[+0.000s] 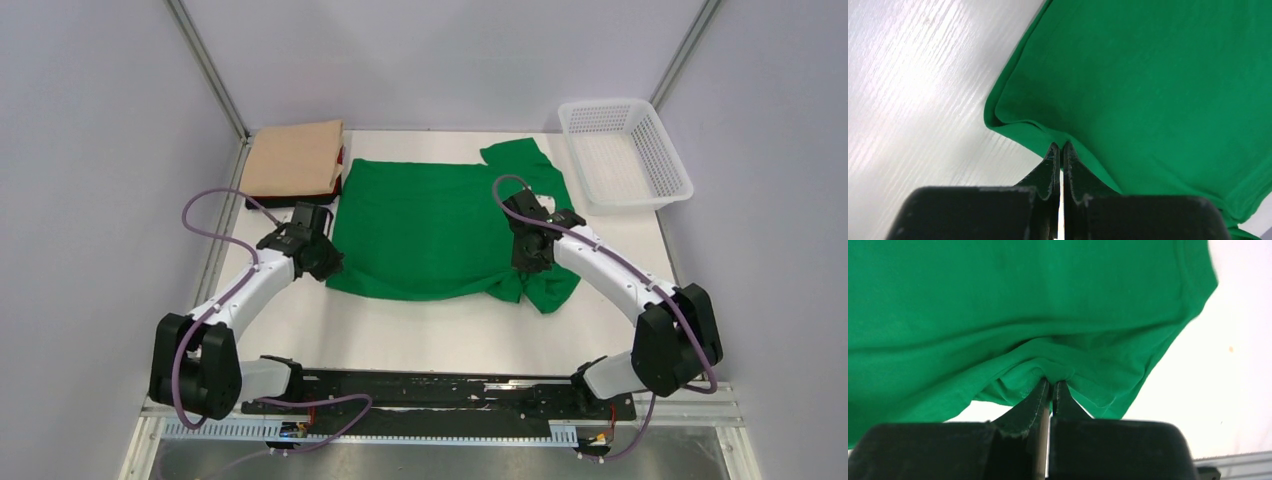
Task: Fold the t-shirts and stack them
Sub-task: Fold the flattened tshirt in 1/3 of the way
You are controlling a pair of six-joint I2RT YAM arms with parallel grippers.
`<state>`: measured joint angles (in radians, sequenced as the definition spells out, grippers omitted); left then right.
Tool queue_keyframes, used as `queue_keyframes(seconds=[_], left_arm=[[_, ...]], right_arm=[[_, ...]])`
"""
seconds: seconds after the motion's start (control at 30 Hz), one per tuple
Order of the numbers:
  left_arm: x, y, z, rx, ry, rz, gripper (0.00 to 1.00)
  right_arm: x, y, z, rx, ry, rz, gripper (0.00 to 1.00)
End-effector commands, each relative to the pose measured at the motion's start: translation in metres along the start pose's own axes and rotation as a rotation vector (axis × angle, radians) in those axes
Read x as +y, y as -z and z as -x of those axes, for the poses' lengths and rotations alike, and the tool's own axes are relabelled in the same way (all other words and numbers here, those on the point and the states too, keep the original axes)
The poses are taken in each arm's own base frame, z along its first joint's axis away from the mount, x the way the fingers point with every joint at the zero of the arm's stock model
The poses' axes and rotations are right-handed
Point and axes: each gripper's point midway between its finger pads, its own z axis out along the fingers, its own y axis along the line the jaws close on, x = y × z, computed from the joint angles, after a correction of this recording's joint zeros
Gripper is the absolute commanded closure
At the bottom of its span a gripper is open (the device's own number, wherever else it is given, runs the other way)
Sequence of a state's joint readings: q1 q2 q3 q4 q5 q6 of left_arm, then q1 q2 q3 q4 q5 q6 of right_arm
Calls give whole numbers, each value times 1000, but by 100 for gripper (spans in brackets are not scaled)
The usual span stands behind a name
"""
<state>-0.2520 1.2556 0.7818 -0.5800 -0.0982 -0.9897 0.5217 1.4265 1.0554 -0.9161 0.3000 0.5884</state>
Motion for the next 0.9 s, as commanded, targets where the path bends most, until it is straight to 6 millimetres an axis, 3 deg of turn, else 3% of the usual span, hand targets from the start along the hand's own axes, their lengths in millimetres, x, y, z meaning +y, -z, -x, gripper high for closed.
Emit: queue_keyframes(seconds=[0.0, 0.3, 0.7, 0.87], left_arm=[[-20, 4, 29, -70, 14, -47, 100], [-34, -13, 54, -90, 28, -35, 100], [-51, -36, 108, -187, 12, 36, 100], [-55, -50, 120, -197, -20, 78, 100]], right_arm=[[15, 6, 57, -147, 73, 102, 100], [15, -8, 99, -182, 221, 135, 100], [16, -40, 154, -194, 240, 119, 100], [14, -58, 178, -205, 221, 80, 100]])
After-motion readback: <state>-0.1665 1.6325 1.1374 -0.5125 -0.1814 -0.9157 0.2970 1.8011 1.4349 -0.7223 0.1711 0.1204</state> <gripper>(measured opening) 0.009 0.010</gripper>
